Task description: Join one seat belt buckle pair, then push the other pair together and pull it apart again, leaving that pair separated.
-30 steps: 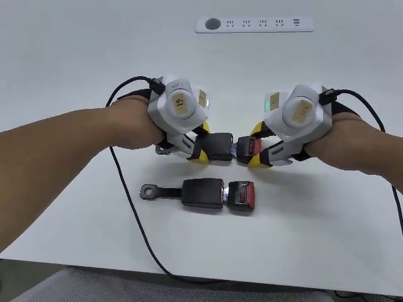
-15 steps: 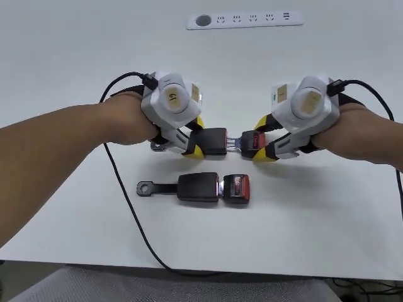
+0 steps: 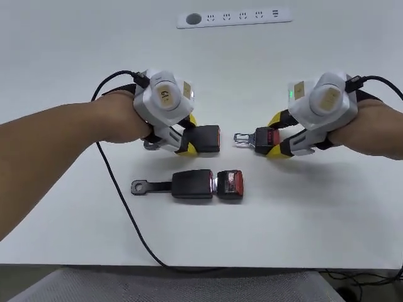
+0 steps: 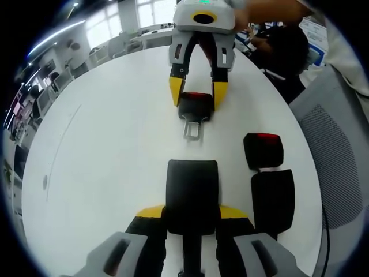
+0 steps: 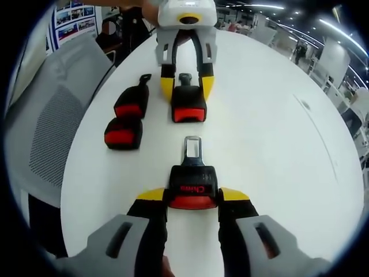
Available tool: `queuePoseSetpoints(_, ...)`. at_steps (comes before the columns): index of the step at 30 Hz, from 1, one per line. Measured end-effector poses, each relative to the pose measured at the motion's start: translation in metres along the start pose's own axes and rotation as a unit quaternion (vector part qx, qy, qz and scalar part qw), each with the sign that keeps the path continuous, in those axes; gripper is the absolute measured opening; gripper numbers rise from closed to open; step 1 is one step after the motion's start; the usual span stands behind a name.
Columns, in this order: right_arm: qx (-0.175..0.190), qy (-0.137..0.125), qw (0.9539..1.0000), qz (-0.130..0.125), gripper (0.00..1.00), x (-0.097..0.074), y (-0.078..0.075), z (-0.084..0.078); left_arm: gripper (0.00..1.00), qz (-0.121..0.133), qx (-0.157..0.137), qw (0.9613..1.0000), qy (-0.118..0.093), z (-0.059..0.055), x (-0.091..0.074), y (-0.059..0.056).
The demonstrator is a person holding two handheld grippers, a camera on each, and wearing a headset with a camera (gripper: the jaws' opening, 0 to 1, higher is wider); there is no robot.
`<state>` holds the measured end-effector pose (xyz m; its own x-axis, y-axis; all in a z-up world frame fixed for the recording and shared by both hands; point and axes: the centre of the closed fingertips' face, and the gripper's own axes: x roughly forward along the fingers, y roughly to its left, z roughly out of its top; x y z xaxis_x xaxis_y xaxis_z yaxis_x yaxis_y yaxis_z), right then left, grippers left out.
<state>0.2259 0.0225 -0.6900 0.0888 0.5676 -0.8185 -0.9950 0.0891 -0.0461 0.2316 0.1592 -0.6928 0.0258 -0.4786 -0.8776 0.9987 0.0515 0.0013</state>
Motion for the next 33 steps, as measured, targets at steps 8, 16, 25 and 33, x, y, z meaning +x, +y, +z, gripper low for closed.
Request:
queuePoseSetpoints(8,0.015,0.014,0.9997,-0.011,0.33,-0.022,-0.003,-0.033,0.33,-0.001,0.004,1.0,0.005,-0.001,0.0,0.001)
queuePoseSetpoints(16,0.011,0.029,0.9995,-0.007,0.34,-0.036,0.002,-0.057,0.33,-0.002,0.006,0.9999,0.008,0.001,0.001,-0.001)
queuePoseSetpoints(25,0.004,0.044,0.999,0.004,0.34,-0.043,0.0,-0.07,0.33,-0.004,0.009,0.9999,0.013,0.0,0.001,0.0)
queuePoseSetpoints(33,0.01,0.046,0.9989,0.003,0.36,-0.045,0.0,-0.07,0.38,0.006,0.017,0.9998,0.013,0.0,0.001,0.004)
